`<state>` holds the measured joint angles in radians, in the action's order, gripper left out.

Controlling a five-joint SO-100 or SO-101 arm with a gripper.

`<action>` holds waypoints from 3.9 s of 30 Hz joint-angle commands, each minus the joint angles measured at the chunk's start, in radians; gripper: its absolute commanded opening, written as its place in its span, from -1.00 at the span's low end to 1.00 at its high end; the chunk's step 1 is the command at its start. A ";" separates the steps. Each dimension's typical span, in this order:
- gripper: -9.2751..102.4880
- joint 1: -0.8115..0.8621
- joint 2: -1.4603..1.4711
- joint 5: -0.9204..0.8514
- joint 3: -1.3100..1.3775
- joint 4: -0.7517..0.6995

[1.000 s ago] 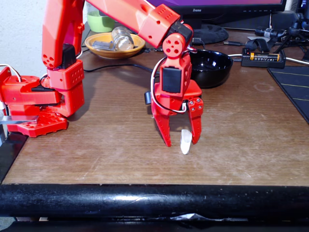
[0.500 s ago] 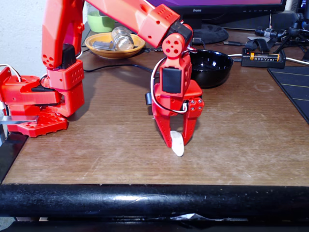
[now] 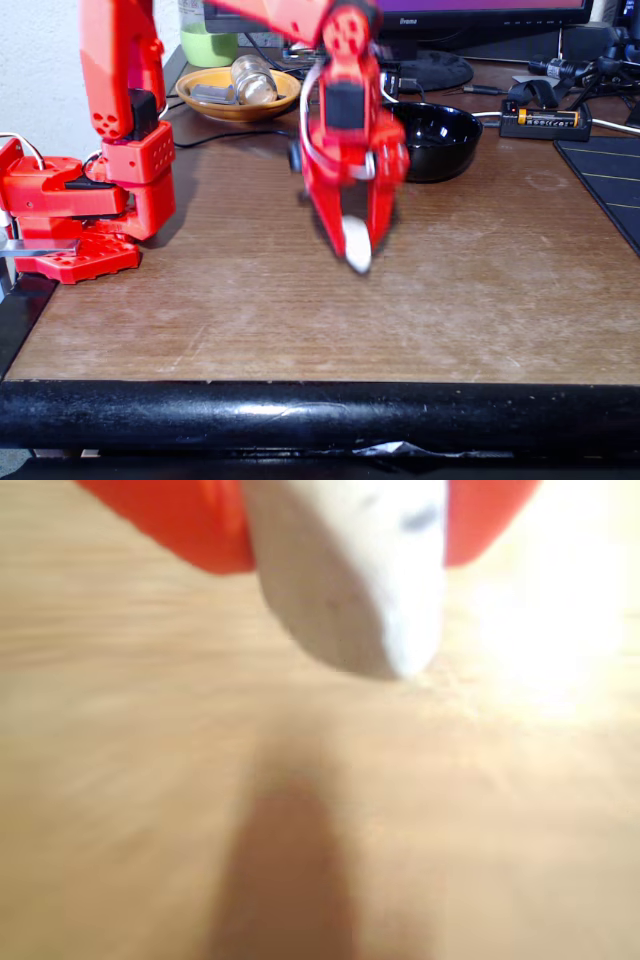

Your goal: Ramasse la gomme et mets-la dans le bol.

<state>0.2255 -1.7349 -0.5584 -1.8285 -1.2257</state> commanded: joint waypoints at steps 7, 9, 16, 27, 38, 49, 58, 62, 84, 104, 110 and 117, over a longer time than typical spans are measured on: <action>-0.94 -0.327 -0.465 0.095 0.021 -0.201; -0.94 -0.405 -0.557 0.098 -0.012 -0.209; -0.94 -0.660 -0.707 0.112 -0.009 -0.276; -0.94 -0.704 -0.557 0.249 0.138 -0.127; -0.94 -0.733 -0.301 0.324 0.336 -0.126; -0.94 -0.882 -0.057 0.407 0.670 -0.291; -0.94 -0.787 0.060 0.391 0.793 -0.281; -0.94 -0.756 0.095 0.354 0.772 -0.261; -0.94 -0.747 0.637 0.408 1.532 -0.515; -0.85 -0.649 0.799 0.376 1.700 -0.574; -0.85 -0.655 0.813 0.367 1.720 -0.574; -0.70 -0.675 0.834 0.371 1.746 -0.575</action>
<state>-0.4372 -0.8790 -0.1871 -0.1795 -1.7564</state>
